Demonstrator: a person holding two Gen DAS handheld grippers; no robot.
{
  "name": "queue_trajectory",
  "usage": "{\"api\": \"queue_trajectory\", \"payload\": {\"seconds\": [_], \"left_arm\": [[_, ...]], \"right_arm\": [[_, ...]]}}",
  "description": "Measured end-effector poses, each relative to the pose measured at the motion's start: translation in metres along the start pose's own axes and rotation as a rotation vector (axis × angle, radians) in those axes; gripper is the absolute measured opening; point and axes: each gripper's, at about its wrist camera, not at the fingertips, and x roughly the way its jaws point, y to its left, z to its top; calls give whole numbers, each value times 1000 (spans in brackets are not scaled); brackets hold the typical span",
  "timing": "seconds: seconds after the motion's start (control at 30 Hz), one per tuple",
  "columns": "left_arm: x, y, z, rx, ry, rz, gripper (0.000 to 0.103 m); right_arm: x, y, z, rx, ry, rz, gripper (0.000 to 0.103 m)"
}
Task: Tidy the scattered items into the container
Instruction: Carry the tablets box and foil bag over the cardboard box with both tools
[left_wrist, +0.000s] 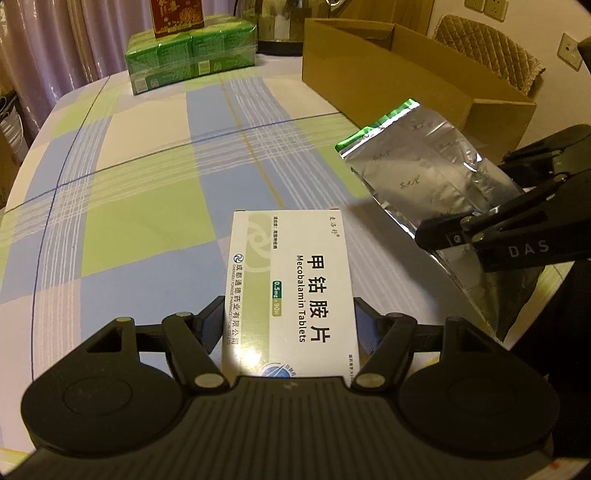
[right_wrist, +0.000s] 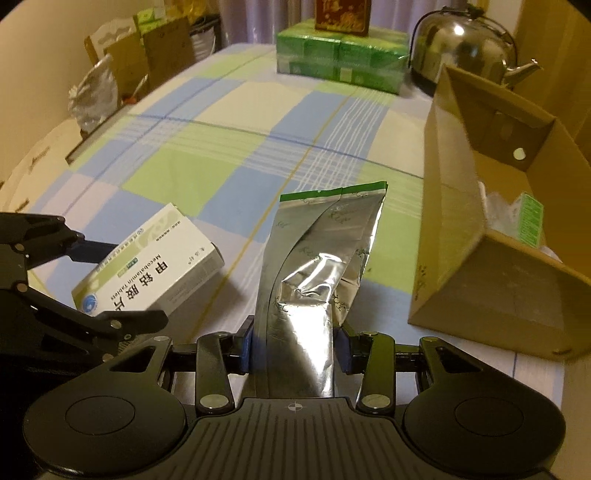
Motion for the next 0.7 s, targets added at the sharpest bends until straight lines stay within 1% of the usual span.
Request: {"api": "queue_trajectory", "payload": {"seconds": [0.3, 0.7], "left_arm": [[-19, -16, -2, 14, -19, 4, 67], [-34, -34, 0, 34, -46, -3, 67]], "right_arm": [[-28, -2, -13, 29, -37, -1, 40], [-63, -15, -24, 73, -100, -8, 40]]}}
